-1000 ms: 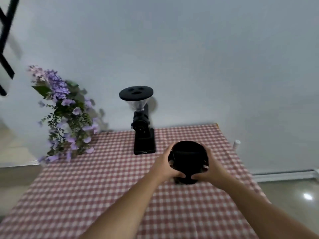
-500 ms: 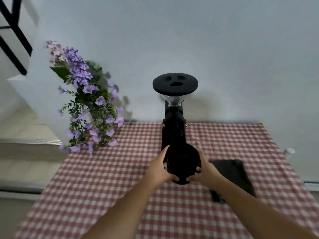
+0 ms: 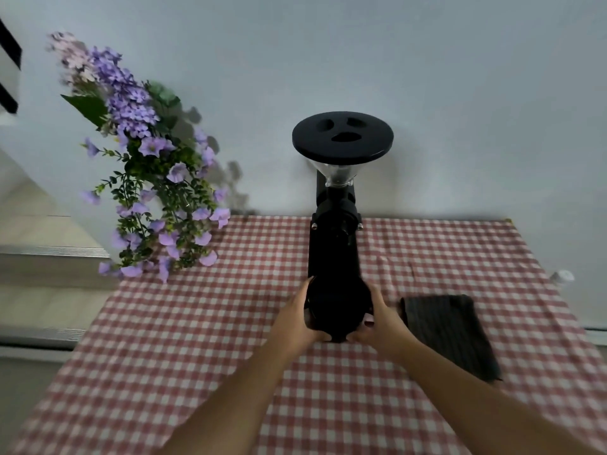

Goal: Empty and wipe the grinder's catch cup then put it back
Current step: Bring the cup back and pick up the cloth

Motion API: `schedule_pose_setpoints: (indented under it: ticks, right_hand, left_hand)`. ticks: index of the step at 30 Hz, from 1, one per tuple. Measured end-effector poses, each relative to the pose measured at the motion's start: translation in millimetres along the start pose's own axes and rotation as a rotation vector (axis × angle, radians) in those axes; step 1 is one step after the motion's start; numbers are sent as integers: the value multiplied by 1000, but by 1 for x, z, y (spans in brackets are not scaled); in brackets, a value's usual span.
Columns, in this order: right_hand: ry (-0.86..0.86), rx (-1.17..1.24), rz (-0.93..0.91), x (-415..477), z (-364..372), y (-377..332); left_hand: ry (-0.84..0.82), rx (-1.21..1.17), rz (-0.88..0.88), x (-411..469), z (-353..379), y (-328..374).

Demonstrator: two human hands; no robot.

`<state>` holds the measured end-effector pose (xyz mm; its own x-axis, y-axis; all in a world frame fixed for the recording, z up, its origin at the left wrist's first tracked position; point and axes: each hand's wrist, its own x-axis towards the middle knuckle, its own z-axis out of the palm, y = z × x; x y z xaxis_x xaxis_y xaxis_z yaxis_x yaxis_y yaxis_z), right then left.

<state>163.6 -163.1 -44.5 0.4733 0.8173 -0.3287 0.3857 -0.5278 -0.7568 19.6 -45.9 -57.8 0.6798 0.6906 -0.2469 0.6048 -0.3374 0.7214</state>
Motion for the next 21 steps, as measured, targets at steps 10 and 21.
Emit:
schedule_pose_setpoints:
  ticks: [10,21]
  right_hand:
    - [-30,-103,45,-16,-56,20]
    - [195,-239,299,-30,-143,106]
  left_hand:
    - [77,501,285,12,-10,60]
    - [-257,640,292,55,119,152]
